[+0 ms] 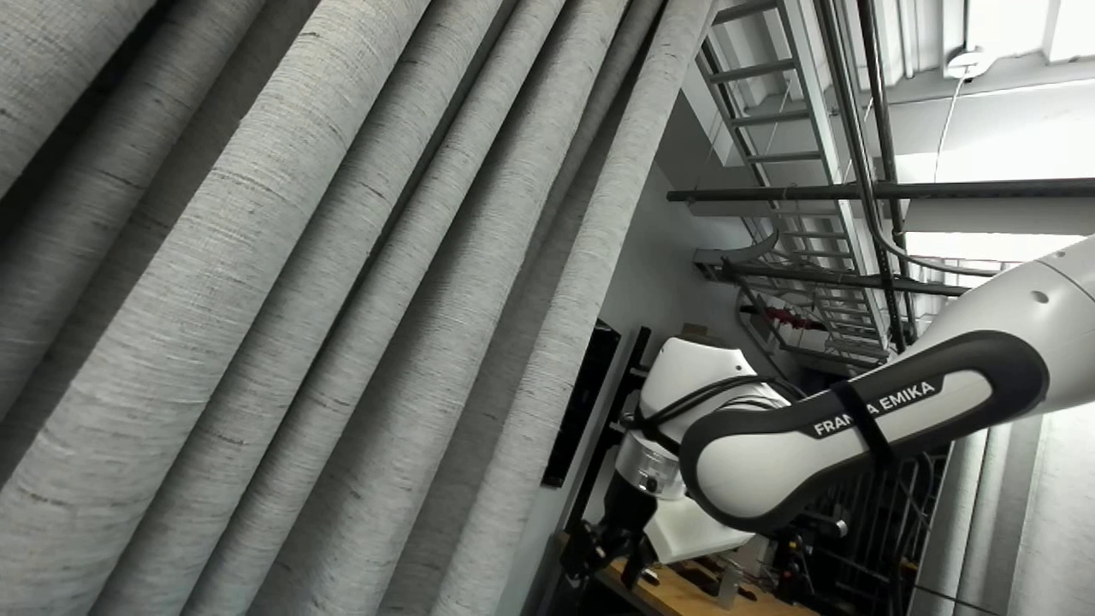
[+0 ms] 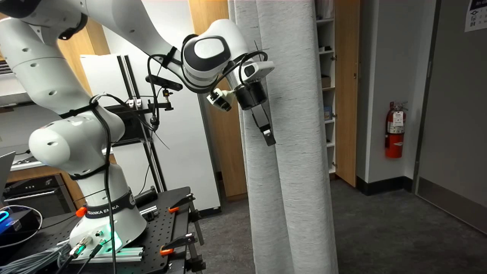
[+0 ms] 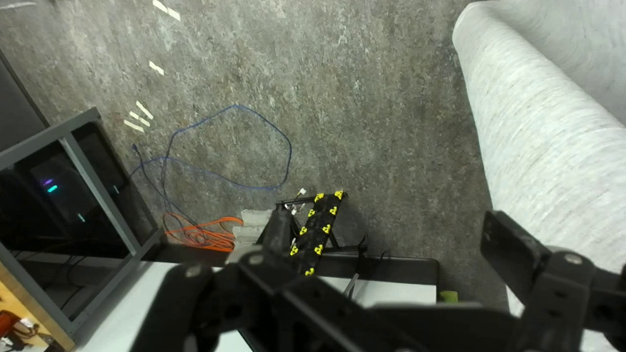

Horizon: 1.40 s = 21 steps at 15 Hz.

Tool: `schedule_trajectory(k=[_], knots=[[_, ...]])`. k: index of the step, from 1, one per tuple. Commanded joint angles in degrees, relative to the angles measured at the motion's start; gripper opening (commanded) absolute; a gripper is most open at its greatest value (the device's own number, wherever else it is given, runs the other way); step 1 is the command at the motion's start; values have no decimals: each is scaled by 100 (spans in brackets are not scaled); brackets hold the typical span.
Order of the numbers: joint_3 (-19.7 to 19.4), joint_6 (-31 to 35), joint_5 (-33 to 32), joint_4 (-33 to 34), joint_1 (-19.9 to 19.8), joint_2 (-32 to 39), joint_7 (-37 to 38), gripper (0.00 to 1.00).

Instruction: Close the curtain

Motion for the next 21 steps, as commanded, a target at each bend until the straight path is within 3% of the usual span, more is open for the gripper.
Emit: schedule_trajectory(k=[1, 5, 6, 17, 21], knots=[[-211, 377, 456, 94, 347, 10, -439, 100], [-266, 362, 1112, 124, 607, -62, -968, 100], [-170, 346, 798, 99, 474, -5, -611, 100], [-97, 307, 860, 181, 555, 40, -537, 100], [-17, 448, 1100, 190, 768, -29, -715, 100]])
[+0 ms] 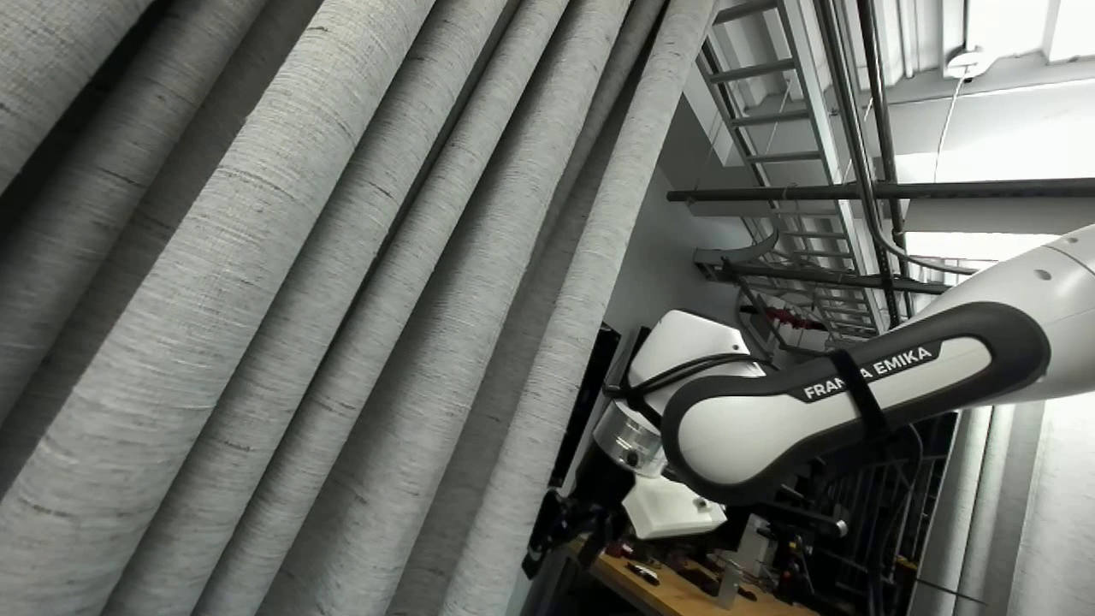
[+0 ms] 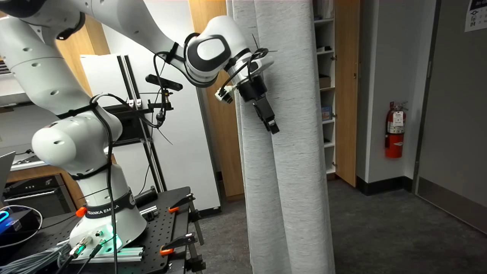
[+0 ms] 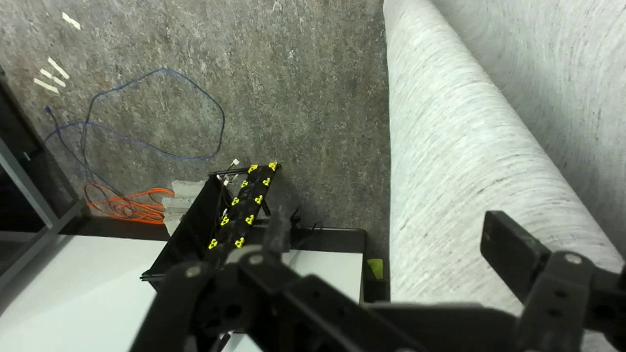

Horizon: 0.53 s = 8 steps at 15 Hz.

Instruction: Close the curtain

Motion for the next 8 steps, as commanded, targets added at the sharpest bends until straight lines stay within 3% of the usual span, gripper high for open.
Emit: schedule_trajectory(k=[1, 8], knots=[[-2, 83, 287, 116, 263, -41, -146, 100], [-153, 318, 1128, 505, 633, 46, -809, 100]])
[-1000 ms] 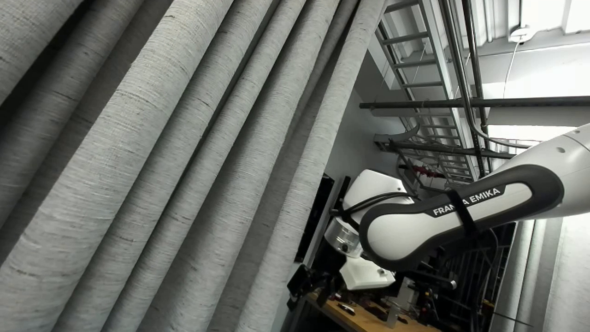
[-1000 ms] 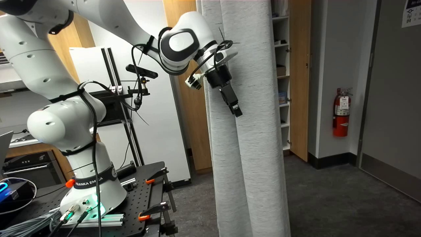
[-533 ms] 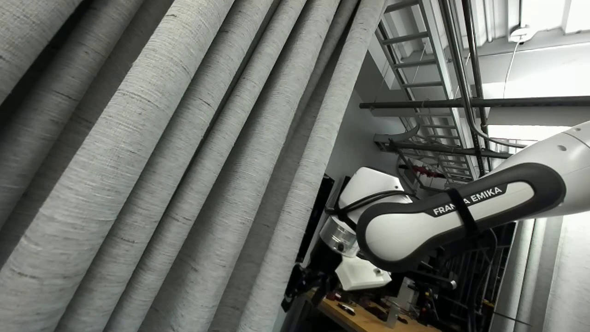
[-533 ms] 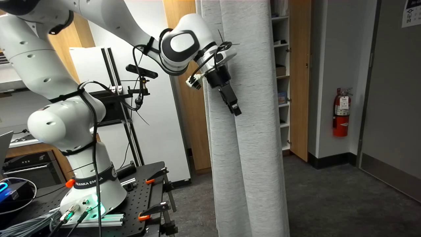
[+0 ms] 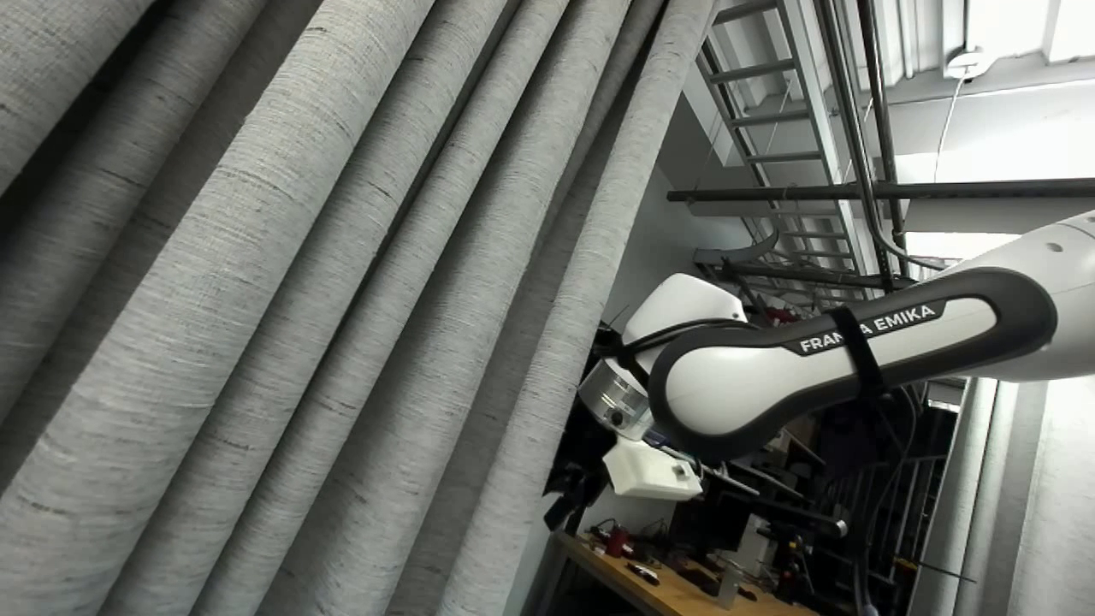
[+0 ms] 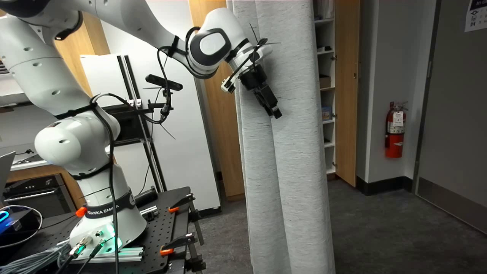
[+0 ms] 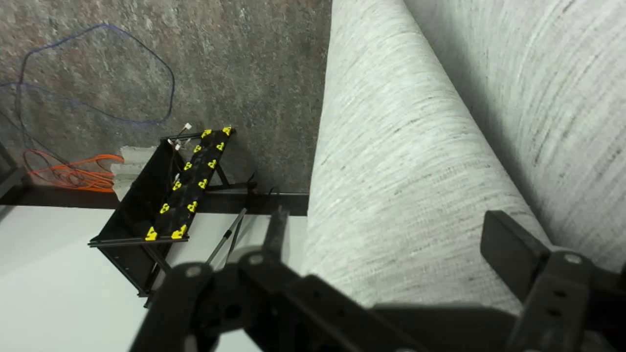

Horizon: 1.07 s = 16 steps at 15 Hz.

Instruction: Close the curtain

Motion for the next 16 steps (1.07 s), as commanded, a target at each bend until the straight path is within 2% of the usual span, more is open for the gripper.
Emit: schedule_trajectory(k=[1, 5, 11, 16], knots=[[-189, 97, 612, 261, 213, 65, -625, 100], [-282, -53, 1163, 351, 374, 35, -1270, 100], [-280, -406, 1136, -34, 468, -194, -1913, 100], [-218, -67, 1000, -200, 392, -183, -1729, 100]])
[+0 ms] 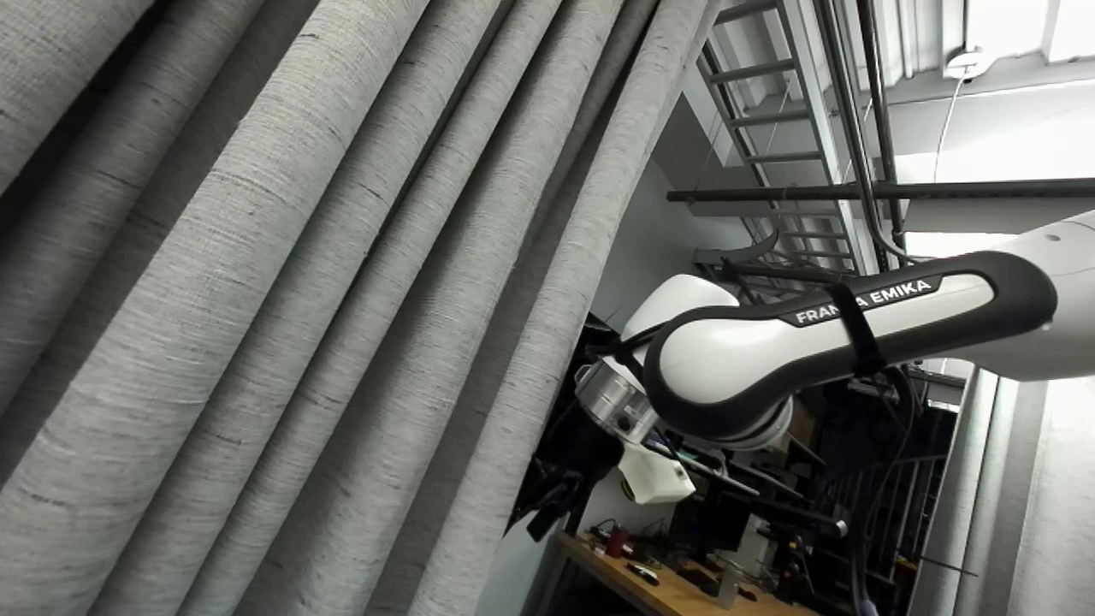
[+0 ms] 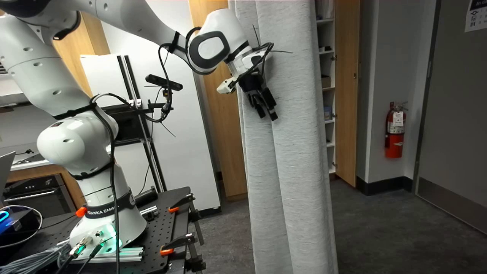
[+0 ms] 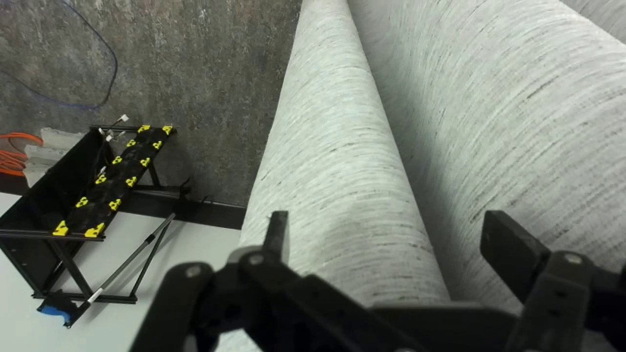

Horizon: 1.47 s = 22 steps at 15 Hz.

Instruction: Close the curtain

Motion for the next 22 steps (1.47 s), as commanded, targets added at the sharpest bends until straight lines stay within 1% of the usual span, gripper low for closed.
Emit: schedule_trajectory(k=[1, 5, 6, 8, 15, 18, 22], knots=[[-58, 261, 55, -172, 53, -150, 19, 100], [-52, 928, 246, -271, 73, -103, 274, 100], [-140, 588, 427, -12, 102, -168, 164, 100], [-177, 737, 493, 85, 43, -170, 236, 100], [-234, 1387, 271, 321, -180, -424, 541, 100], [-281, 1753, 262, 427, -145, -524, 335, 100], [-320, 2037, 296, 705, -151, -618, 338, 100]])
